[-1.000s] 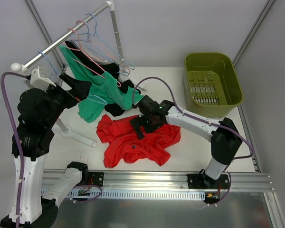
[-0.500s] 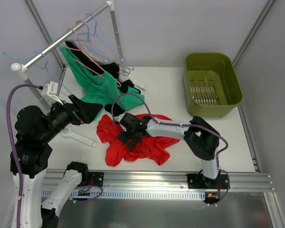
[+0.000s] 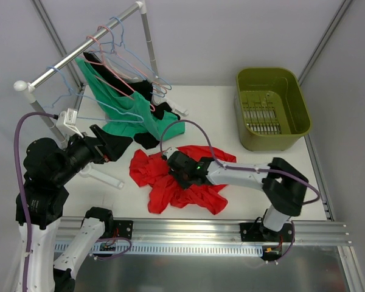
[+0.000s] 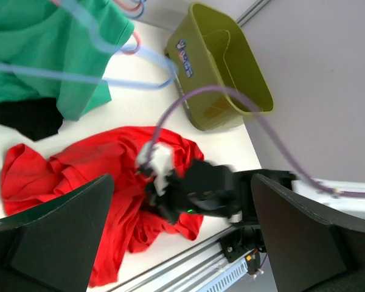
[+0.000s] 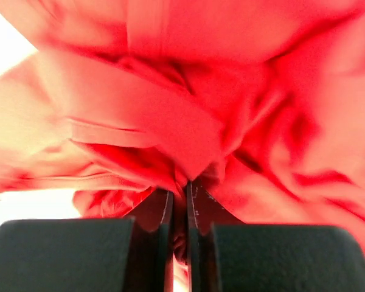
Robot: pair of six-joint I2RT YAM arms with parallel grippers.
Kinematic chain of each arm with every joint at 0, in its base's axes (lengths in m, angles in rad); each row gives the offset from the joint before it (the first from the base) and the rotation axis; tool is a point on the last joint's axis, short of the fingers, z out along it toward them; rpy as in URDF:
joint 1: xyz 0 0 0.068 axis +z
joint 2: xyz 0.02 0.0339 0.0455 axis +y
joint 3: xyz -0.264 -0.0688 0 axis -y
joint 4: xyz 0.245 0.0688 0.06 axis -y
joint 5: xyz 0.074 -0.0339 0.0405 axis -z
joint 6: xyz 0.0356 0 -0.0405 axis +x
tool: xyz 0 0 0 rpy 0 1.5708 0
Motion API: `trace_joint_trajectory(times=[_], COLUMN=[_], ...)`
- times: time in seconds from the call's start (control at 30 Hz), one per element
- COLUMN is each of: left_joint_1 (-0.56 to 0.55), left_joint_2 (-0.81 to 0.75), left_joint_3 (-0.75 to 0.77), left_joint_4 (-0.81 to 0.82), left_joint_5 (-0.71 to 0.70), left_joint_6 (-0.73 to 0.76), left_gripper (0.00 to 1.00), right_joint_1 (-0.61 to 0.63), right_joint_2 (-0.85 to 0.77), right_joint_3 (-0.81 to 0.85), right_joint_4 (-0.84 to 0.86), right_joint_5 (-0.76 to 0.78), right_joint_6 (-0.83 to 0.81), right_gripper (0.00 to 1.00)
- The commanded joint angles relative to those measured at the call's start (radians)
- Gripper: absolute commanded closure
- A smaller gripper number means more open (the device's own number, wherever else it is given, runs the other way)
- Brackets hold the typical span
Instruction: Remove the tank top from the hanger
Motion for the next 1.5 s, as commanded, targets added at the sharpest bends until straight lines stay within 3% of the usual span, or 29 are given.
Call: trace_joint_trajectory(times=[0.0, 0.17, 0.3, 0.5, 0.63, 0.77, 1.0, 1.27, 1.4, 1.43, 1.47], left_joint_1=[-0.003, -0.003, -0.003, -0.003, -0.003, -0.003, -0.003, -0.003, -0.003, -0.003, -0.003], left_joint_2=[-0.031, -0.063, -0.082, -0.098, -0.115, -0.158, -0.177, -0.191, -0.178, -0.172, -0.155], left_joint_3=[-0.052, -0.113, -0.121, -0.13, -0.125, -0.122, -0.115, -0.113, -0.089, -0.075, -0.06], left_joint_4=[0.008, 0.008, 0.007, 0.007, 0.005, 0.007, 0.0, -0.01, -0.018, -0.023, -0.024], left_joint_5=[-0.035, -0.038, -0.05, -0.045, -0.045, -0.079, -0.088, -0.067, -0.041, -0.035, -0.019], left_joint_6=[-0.081, -0.096, -0.089, -0.106, -0.112, -0.122, -0.129, -0.129, -0.129, -0.127, -0.124], left_gripper=[0.01, 0.01, 0.01, 0.01, 0.01, 0.01, 0.01, 0.01, 0.01, 0.01, 0.01], right_joint_1=[-0.016, -0.082, -0.162, -0.338, -0.527, -0.757, -0.978, -1.073, -1.069, -1.07, -1.069], right_joint_2=[-0.232, -0.38, -0.391, -0.244, -0.181, -0.152, -0.053, 0.04, 0.066, 0.061, 0.055], right_joint_3=[0.078, 0.356, 0.633, 1.143, 1.274, 1.278, 1.236, 0.97, 0.813, 0.77, 0.756], right_joint_4=[-0.074, -0.238, -0.338, -0.424, -0.418, -0.408, -0.405, -0.433, -0.453, -0.453, -0.454], right_joint_5=[0.143, 0.304, 0.358, 0.373, 0.28, 0.138, 0.068, 0.189, 0.125, 0.111, 0.109], right_joint_6=[0.057, -0.021, -0.138, -0.394, -0.419, -0.329, -0.227, -0.217, -0.152, -0.135, -0.12], right_gripper=[1.0, 1.0, 1.0, 1.0, 1.0, 1.0, 1.0, 1.0, 0.98, 0.86, 0.45])
